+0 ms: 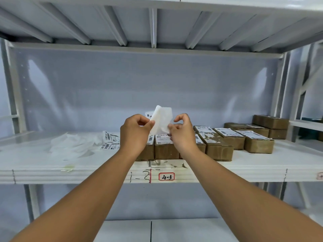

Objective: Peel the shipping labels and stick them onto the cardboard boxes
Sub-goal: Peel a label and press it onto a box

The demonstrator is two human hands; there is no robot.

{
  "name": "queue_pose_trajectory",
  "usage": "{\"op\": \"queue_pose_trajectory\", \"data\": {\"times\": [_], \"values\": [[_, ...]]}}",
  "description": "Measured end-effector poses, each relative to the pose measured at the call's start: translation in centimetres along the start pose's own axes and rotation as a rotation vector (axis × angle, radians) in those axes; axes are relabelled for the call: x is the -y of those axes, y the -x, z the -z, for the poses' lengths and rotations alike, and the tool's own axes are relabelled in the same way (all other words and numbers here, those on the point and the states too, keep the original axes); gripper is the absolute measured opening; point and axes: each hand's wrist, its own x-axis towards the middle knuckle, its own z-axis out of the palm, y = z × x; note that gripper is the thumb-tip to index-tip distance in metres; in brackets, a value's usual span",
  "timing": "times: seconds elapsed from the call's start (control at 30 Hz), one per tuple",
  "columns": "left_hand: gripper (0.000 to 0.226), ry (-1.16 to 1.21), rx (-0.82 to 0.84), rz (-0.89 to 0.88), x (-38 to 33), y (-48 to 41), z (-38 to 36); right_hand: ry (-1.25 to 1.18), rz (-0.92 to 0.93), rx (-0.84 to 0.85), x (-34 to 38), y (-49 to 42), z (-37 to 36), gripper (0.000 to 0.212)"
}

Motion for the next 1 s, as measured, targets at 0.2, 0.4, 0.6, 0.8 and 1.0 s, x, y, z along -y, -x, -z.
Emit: {"op": "queue_pose_trajectory", "data": {"times": [0.2, 0.4, 0.6, 0.8, 1.0], "values": [[0.011, 0.065, 0.000, -0.006, -0.5, 0.2, 0.4, 0.112, -0.015, -0.147, -1.2, -0.7, 1.5, 0.037], [0.006, 0.133, -0.078, 0.011, -1.1, 0.1, 1.2, 0.007, -0.185, -0.311, -1.9, -1.5, 3.1, 0.040], [0.007, 0.216, -0.235, -0.140, -2.5, 0.2, 2.0, -0.450, -0.392, -0.367, -2.3, -2.0, 5.3, 0.025], [0.012, 0.073, -0.244, -0.375, -3.1, -0.2, 2.0, -0.520, -0.396, -0.269, -1.9, -1.9, 5.4, 0.016], [0.007, -0.194, -0.087, -0.607, -2.2, 1.2, 0.1, -0.538, -0.267, 0.073, 0.0, -1.2, 3.9, 0.040]]}}
